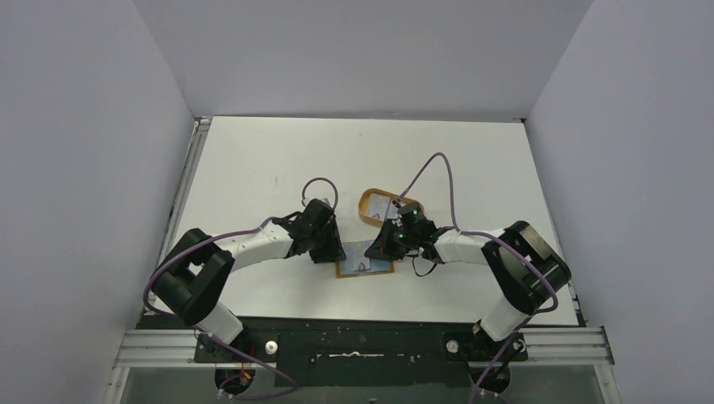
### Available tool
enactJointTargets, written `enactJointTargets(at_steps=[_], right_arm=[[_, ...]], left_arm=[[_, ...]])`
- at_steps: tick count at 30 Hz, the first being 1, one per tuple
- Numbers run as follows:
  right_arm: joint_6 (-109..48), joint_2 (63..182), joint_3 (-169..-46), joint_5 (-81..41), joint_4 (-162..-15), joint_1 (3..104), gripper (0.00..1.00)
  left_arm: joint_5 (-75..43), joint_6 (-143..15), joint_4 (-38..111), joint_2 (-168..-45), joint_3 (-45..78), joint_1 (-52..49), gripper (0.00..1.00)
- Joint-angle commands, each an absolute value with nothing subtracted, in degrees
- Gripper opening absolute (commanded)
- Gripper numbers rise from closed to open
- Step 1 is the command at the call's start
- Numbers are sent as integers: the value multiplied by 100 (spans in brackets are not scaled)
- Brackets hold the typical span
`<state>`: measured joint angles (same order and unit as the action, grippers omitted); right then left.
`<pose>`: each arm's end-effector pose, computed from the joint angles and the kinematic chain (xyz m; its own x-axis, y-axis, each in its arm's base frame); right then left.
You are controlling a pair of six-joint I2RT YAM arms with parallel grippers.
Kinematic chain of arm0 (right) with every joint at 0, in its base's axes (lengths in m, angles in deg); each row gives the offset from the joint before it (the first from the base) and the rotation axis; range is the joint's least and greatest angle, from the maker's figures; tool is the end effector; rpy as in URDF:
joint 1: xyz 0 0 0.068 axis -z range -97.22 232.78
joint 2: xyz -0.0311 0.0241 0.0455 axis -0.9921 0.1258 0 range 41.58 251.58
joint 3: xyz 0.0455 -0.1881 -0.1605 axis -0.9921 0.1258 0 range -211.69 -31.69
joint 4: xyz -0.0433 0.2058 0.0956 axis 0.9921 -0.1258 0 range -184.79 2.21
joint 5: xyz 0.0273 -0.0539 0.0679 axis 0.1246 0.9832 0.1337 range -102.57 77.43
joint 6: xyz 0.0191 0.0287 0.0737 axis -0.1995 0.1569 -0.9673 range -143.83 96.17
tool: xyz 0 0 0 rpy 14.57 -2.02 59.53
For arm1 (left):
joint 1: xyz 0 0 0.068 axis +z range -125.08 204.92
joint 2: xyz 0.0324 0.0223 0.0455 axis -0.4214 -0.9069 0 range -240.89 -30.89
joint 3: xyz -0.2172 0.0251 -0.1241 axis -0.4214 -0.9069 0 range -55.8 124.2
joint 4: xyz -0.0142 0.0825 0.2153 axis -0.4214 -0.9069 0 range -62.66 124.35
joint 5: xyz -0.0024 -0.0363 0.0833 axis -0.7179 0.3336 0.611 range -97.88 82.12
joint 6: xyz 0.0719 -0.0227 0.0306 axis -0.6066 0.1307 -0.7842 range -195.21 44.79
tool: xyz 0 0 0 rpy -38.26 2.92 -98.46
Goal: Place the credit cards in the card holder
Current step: Insert the credit card into the card holder.
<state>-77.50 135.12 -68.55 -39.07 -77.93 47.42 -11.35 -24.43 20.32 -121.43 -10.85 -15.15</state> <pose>0.2228 0.1968 0.1106 -0.9701 0.1958 -0.1434 0.0247 0.6676 0.7441 0.2167 -0.1878 0.1211 -0.9334 -0.2255 -0.2793 -0.0904 0.9007 -0.4249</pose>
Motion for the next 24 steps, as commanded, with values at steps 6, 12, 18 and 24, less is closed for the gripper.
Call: enactJointTargets(at_steps=[6, 12, 18, 24], right_arm=[[-7549, 13607, -7053, -3654, -7966, 4419, 0], [-7349, 13485, -7071, -3717, -8166, 4396, 0], [-7211, 13299, -6995, -3743, -8357, 4422, 0], [-7200, 13206, -6943, -3798, -8371, 4471, 0]], left_arm=[[-1113, -2470, 1867, -12372, -1217, -1608, 35], [-1098, -2442, 1867, -12325, -1253, -1604, 35], [-1053, -2441, 1845, -12298, -1235, -1550, 35], [-1031, -2484, 1828, -12340, -1214, -1506, 34]])
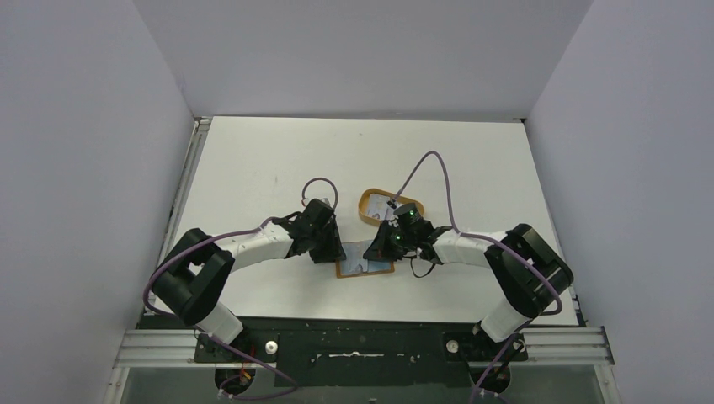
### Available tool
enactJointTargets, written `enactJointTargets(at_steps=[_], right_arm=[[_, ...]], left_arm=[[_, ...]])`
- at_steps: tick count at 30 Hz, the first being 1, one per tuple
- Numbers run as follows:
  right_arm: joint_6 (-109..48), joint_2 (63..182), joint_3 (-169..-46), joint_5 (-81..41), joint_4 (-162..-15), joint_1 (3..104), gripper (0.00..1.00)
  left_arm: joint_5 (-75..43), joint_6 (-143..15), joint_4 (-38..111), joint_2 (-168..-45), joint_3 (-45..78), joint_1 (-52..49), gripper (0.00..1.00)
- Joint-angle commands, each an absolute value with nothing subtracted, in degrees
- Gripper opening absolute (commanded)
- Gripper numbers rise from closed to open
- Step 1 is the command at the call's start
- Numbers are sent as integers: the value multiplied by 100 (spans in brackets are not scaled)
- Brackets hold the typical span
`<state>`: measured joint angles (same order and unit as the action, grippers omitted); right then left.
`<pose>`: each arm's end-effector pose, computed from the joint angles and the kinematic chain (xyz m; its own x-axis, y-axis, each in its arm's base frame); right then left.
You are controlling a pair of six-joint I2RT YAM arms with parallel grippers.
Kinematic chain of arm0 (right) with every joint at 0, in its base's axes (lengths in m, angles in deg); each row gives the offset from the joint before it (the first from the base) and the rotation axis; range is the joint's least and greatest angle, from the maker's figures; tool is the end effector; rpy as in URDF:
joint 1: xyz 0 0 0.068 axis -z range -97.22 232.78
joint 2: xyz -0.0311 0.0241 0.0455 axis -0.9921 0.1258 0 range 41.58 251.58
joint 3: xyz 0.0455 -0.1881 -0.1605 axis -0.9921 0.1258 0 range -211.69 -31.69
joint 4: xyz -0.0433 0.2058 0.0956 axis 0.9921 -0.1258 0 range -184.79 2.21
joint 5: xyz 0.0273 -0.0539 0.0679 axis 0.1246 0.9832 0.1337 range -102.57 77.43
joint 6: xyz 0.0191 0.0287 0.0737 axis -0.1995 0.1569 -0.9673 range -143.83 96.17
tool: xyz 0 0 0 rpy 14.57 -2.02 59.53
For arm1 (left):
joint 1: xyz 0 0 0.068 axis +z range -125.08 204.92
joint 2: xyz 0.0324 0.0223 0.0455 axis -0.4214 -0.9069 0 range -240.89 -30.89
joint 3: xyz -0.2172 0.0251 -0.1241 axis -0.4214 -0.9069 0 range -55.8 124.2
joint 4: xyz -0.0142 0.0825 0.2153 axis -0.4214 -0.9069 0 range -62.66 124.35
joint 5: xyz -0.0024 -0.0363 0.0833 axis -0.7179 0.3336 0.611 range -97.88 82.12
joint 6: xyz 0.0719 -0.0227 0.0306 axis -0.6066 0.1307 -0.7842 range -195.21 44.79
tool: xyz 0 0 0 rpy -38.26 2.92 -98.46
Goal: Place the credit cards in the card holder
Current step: Insert the credit card into the card holder.
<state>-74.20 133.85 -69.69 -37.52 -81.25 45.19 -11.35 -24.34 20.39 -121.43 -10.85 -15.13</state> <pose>0.2156 0.2036 0.1159 -0.9731 0.1323 -0.1888 -0.0446 0.6955 0.7172 0.2169 -0.1878 0.1212 -0.9329 -0.2274 -0.2793 -0.0918 0.9000 -0.4261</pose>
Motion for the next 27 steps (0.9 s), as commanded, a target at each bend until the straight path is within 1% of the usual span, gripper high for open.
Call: enactJointTargets(at_steps=[1, 24, 27], right_arm=[[-7190, 13186, -6940, -3809, -8381, 4476, 0], [-6886, 13131, -6800, -4335, -8526, 4609, 0], [-6862, 13095, -6744, -4357, -8537, 4645, 0]], left_arm=[[-1014, -2497, 1825, -12356, -1205, -1507, 34], [-945, -2591, 1730, -12471, -1115, -1464, 32], [-938, -2599, 1736, -12495, -1110, -1463, 30]])
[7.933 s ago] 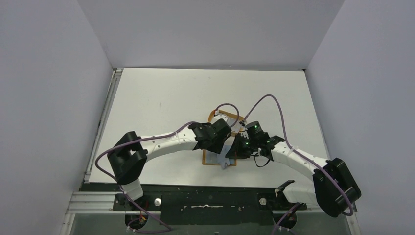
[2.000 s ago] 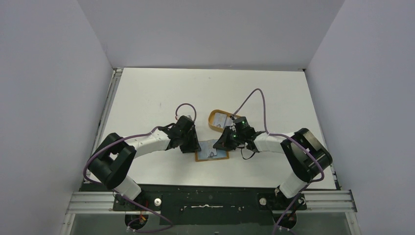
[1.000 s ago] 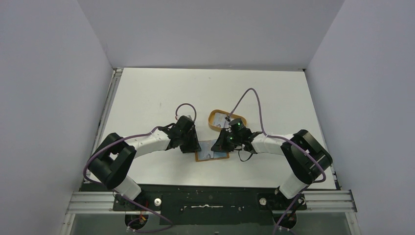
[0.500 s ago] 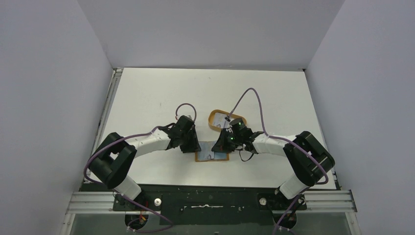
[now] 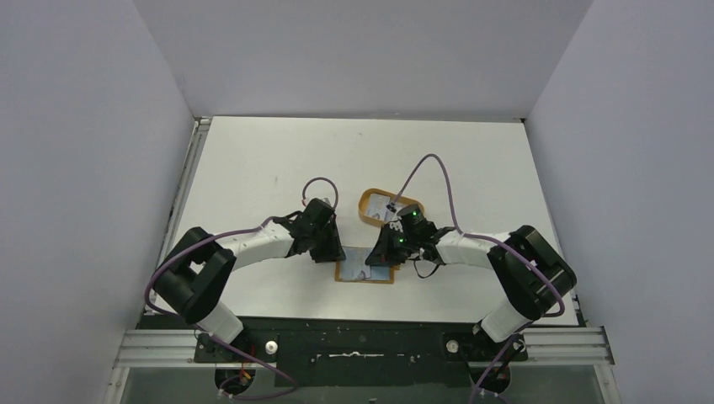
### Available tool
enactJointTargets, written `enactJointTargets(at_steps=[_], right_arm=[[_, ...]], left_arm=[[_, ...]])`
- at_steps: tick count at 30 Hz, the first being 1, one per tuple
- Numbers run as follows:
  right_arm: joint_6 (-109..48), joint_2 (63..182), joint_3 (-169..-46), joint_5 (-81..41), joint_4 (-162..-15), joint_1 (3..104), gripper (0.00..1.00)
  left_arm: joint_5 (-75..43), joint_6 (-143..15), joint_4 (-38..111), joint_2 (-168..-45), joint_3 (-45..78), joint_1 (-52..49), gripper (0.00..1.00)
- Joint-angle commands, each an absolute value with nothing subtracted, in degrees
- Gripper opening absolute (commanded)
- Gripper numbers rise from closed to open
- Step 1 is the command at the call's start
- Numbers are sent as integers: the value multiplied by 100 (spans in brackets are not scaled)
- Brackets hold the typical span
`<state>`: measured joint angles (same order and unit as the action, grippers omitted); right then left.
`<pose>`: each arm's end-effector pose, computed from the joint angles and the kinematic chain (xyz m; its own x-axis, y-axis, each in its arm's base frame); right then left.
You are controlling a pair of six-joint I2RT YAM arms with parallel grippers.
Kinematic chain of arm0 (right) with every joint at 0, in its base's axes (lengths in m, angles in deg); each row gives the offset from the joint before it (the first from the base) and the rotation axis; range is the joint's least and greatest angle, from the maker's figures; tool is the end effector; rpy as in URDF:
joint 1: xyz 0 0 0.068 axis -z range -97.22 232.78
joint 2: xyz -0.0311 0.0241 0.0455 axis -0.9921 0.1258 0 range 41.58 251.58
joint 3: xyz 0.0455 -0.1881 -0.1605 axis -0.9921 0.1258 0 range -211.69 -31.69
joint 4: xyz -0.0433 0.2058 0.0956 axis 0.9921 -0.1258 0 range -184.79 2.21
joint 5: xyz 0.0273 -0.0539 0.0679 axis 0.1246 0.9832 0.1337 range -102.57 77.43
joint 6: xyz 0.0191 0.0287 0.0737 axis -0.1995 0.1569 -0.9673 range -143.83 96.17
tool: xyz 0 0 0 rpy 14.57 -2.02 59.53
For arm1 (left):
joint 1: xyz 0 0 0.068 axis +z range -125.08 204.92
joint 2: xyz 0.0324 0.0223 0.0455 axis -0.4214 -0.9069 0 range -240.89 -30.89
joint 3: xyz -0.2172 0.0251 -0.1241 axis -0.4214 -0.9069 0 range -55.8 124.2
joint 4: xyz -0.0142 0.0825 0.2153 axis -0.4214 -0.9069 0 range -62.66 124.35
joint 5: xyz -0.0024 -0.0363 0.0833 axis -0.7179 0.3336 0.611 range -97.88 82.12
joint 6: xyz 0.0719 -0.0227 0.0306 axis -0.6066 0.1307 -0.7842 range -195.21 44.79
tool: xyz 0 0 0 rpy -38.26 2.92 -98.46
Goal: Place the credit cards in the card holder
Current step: Insert the credit card into the card holder.
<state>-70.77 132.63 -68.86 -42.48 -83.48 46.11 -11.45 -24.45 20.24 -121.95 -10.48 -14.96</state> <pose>0.2081 0.1989 0.1164 -0.9846 0.0567 -0.1656 -0.0844 0.6750 0.7330 0.2183 -0.1881 0.1203 -0.9340 -0.2270 -0.2760 -0.0940 0.9012 -0.4231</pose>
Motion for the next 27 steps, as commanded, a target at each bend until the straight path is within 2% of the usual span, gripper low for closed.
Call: enactJointTargets(at_steps=[1, 6, 27], right_arm=[[-6862, 13074, -6734, -4362, -8526, 4654, 0], [-6900, 13081, -6651, -4376, -8441, 4683, 0], [-7550, 13493, -6811, -3919, -7890, 4346, 0]], left_arm=[[-944, -2595, 1737, -12504, -1114, -1463, 28], [-969, -2591, 1796, -12551, -1112, -1463, 22], [-1100, -2270, 2050, -12340, -1321, -1545, 23]])
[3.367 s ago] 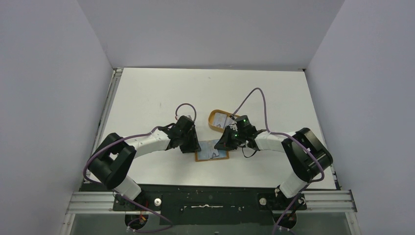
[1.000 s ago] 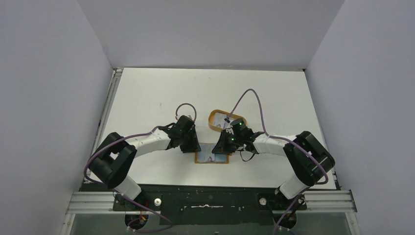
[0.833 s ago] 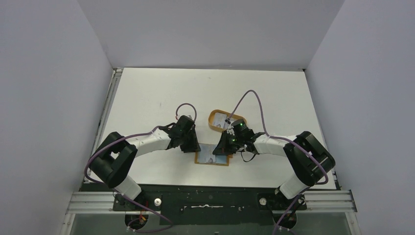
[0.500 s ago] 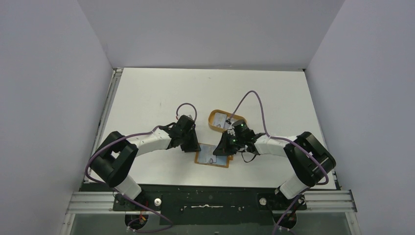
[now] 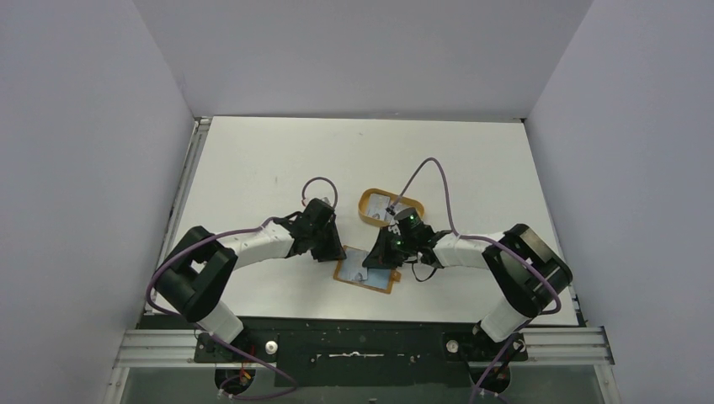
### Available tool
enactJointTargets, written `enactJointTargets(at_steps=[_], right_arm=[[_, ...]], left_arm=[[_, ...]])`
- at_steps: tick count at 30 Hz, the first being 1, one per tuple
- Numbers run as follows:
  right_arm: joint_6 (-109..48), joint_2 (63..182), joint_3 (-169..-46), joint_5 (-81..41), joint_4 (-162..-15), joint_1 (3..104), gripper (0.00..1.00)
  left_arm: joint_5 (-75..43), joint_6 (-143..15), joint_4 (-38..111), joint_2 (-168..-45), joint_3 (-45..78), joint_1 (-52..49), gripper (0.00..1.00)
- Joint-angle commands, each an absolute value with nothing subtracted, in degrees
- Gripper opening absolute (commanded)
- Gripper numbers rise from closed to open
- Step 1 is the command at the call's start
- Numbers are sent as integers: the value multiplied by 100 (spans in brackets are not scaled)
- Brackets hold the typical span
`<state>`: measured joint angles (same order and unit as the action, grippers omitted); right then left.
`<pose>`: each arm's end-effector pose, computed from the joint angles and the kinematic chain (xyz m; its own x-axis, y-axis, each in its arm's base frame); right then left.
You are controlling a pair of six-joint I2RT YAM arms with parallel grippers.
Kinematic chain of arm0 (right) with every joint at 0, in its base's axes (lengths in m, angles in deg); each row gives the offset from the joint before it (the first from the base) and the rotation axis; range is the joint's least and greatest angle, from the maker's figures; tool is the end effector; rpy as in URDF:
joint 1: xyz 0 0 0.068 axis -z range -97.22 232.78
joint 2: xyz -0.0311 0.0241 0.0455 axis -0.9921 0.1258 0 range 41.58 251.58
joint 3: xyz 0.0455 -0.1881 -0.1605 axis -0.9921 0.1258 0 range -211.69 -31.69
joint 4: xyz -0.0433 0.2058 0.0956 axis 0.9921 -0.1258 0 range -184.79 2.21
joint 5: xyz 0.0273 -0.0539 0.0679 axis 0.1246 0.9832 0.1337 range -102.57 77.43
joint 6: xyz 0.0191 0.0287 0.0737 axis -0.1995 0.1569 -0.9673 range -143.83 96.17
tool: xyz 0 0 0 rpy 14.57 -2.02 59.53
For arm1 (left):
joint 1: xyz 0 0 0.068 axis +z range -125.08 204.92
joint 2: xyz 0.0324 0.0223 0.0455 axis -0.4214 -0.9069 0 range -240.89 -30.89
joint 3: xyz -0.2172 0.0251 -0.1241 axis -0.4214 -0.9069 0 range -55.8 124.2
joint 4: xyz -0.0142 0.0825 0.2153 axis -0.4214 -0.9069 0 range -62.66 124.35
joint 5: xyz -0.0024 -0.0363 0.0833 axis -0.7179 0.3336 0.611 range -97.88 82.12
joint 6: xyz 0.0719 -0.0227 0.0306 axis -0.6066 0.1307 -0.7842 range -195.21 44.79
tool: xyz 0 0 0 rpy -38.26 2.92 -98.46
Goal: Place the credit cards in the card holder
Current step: Insert the credit card into the card holder.
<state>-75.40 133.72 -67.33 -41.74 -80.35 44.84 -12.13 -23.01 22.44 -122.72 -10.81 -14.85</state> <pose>0.2037 0.2025 0.1090 -0.9881 0.0971 -0.1190 -0.0236 0.6698 0.7422 0.2208 -0.1905 0.1181 -0.9302 -0.2511 -0.2679 -0.1102 0.8868 -0.4488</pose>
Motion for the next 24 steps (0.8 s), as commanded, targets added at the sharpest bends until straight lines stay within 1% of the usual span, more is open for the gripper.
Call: enactJointTargets(at_steps=[1, 8, 11, 14, 17, 19, 22, 24], right_arm=[[-7551, 13494, -6816, -3914, -7891, 4332, 0], [-7489, 13407, -6865, -3806, -8029, 4338, 0], [-7430, 13457, -6948, -3811, -8087, 4348, 0], [-7395, 13531, -7040, -3832, -8139, 4355, 0], [-7391, 13582, -7120, -3826, -8194, 4336, 0], [-7399, 13589, -7156, -3819, -8212, 4340, 0], [-7438, 13603, -7180, -3815, -8248, 4331, 0], [-7476, 13628, -7186, -3809, -8244, 4302, 0]], left_arm=[[-1104, -2266, 2031, -12313, -1330, -1546, 24], [-1049, -2290, 1809, -11755, -1538, -1418, 38], [-954, -2333, 1683, -11395, -1640, -1356, 42], [-843, -2353, 1574, -11194, -1768, -1310, 42], [-836, -2349, 1612, -11259, -1917, -1283, 41], [-945, -2336, 1747, -11400, -1985, -1275, 38], [-1182, -2273, 2087, -11585, -2115, -1294, 30], [-1332, -2237, 2272, -11680, -2158, -1317, 23]])
